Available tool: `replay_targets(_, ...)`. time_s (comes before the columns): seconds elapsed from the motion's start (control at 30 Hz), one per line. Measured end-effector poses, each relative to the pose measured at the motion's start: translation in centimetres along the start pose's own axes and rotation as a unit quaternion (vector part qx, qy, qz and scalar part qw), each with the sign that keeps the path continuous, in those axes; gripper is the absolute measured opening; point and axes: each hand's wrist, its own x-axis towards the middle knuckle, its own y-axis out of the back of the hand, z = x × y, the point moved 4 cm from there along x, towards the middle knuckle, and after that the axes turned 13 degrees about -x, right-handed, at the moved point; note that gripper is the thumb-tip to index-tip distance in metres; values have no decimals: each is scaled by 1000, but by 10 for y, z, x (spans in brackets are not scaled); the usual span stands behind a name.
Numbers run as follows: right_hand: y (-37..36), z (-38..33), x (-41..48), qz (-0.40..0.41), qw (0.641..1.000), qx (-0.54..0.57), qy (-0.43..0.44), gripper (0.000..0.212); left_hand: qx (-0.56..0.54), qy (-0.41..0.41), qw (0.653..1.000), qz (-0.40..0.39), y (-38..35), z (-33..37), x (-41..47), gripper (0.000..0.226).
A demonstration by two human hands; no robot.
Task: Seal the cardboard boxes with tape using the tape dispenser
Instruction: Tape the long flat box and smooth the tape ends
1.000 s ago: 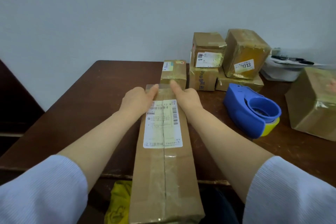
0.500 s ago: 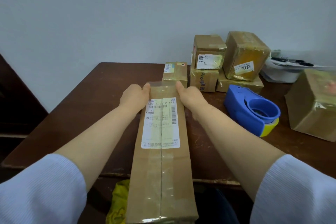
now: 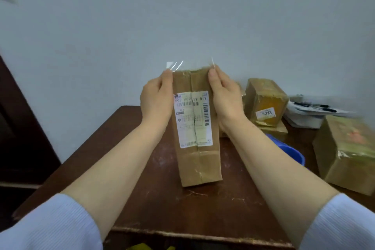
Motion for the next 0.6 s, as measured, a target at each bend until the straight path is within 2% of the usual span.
replay_targets(0.13, 6, 0, -6, 26, 991, 130, -35, 47, -75, -12, 997, 18, -2, 5, -11, 47)
replay_targets(0.2, 11, -9, -6, 36, 986, 163, -19, 49, -96, -38, 995, 5, -5, 16, -11, 41)
replay_targets(0.27, 13, -16, -6, 47, 989, 141, 19, 38, -103, -60, 993, -12, -10, 22, -11, 28)
replay_targets(0.33, 14, -13, -12, 61, 991, 117, 27, 12, -98, -50, 994, -12, -12, 16, -15, 29)
replay_targets(0.37, 14, -8, -16, 73, 990, 119, 18, 9, -97, -39, 995, -6, -12, 12, -19, 34)
replay_targets(0.5, 15, 9, -21, 115, 984, 129, -40, 24, -98, -22, 995, 11, -16, 2, -31, 34)
replay_targets(0.6, 17, 8, -18, 154, 981, 101, -53, 10, -85, -16, 996, 29, -19, 5, -31, 34)
